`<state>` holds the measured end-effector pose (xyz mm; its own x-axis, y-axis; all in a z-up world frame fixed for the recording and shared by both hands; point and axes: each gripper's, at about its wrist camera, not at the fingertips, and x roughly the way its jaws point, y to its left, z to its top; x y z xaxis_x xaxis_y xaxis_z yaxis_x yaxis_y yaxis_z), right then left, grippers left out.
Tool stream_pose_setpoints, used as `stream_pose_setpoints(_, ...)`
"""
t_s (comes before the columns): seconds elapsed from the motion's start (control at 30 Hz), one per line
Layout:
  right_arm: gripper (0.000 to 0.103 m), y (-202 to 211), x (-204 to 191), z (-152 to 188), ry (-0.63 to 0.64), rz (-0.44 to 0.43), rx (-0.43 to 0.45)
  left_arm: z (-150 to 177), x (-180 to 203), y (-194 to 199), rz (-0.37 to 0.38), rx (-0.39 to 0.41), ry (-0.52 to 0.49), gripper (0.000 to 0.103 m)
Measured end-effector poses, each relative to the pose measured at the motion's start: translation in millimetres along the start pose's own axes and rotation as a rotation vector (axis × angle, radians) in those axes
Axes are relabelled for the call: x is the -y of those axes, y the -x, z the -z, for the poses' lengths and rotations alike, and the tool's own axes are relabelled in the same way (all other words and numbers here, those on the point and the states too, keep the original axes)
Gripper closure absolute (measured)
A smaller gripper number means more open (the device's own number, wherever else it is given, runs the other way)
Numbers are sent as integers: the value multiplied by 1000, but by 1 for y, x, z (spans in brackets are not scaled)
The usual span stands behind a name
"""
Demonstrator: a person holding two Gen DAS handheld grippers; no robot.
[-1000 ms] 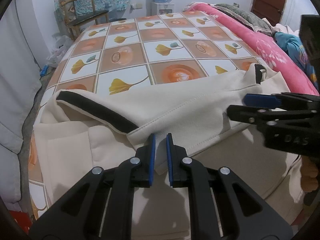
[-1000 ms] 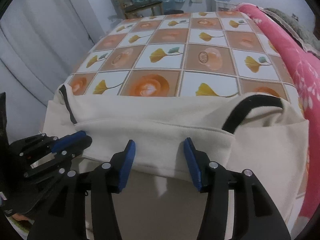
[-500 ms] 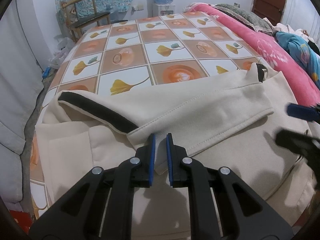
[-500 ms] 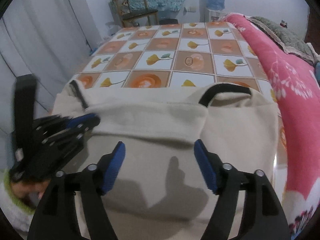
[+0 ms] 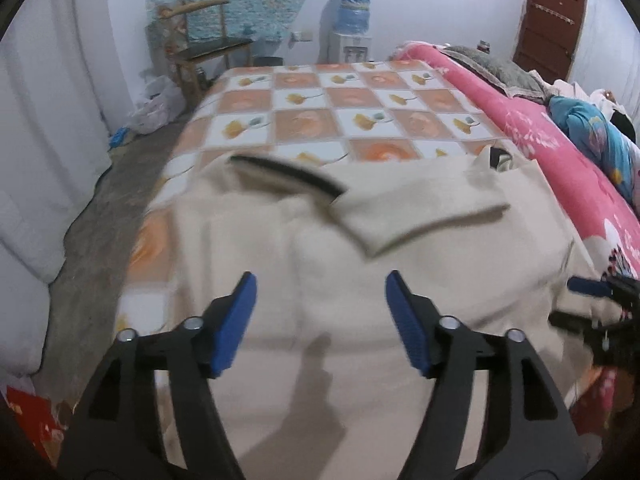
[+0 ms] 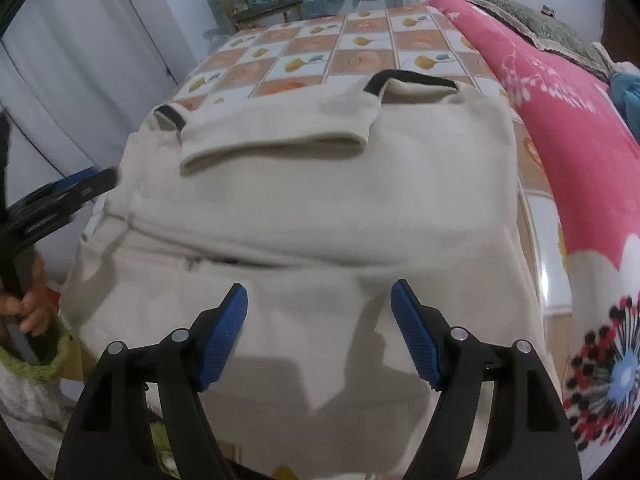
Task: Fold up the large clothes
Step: 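Open both tools and release the collar onto the folded hem, then grasp the side edge of the folded jacket with the left tool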
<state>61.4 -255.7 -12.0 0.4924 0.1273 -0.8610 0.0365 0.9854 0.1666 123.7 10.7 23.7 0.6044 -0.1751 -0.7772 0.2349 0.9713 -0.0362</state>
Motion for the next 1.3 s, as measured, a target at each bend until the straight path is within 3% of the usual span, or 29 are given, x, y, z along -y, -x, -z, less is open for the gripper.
stream_pose_setpoints(0.1,30,3,-3,12,26,40,4,29,-15,19,2,-27,39,31)
stream_pose_setpoints(0.17,21,4,-4,17,37,58,10,48,-20,27,-1,-41,63,29)
stream_pose_setpoints(0.27,17,1,-10,25,71,89,28,78,-25,33,-12,-65,104,29)
stream_pose_setpoints(0.4,7,-26,-16,38,123,138,9,99,-28,32,-22,-90,146,29)
stream_pose_setpoints(0.43,7,-24,-15,39,121,141,50,101,-28,31,-36,-92,141,29)
stream_pose_setpoints(0.6,7,-25,-12,37,113,135,50,102,-33,34,-76,-58,129,29)
stream_pose_setpoints(0.87,7,-25,-14,40,119,134,56,93,-67,20,-71,-34,257,30)
stream_pose_setpoints(0.97,7,-25,-15,38,118,135,50,91,-77,14,-55,-29,291,40)
stream_pose_setpoints(1.3,6,-26,-17,36,113,139,42,82,-92,-9,34,-28,291,54)
